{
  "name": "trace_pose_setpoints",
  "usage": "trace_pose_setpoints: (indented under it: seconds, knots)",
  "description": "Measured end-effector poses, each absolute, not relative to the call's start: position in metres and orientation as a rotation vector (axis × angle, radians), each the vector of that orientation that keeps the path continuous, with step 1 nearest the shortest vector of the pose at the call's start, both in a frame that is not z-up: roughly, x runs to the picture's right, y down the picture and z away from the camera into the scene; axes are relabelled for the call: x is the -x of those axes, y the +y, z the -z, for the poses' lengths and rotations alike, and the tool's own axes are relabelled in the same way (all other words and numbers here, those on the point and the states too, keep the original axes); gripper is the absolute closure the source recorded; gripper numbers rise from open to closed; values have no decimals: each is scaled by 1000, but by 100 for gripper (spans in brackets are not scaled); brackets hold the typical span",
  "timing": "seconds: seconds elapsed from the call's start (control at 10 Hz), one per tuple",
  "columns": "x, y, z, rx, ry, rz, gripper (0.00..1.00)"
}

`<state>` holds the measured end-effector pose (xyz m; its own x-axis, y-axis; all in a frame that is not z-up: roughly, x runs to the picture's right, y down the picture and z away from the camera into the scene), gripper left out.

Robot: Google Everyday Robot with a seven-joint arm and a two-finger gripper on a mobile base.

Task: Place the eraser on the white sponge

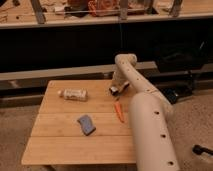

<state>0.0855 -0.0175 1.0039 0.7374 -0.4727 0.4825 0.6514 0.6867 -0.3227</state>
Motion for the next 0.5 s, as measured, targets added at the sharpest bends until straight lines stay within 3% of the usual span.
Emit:
trace_pose_setpoints:
  seconds: [0.5]
  knots:
    - [-83, -18, -991, 506, -381, 656, 98]
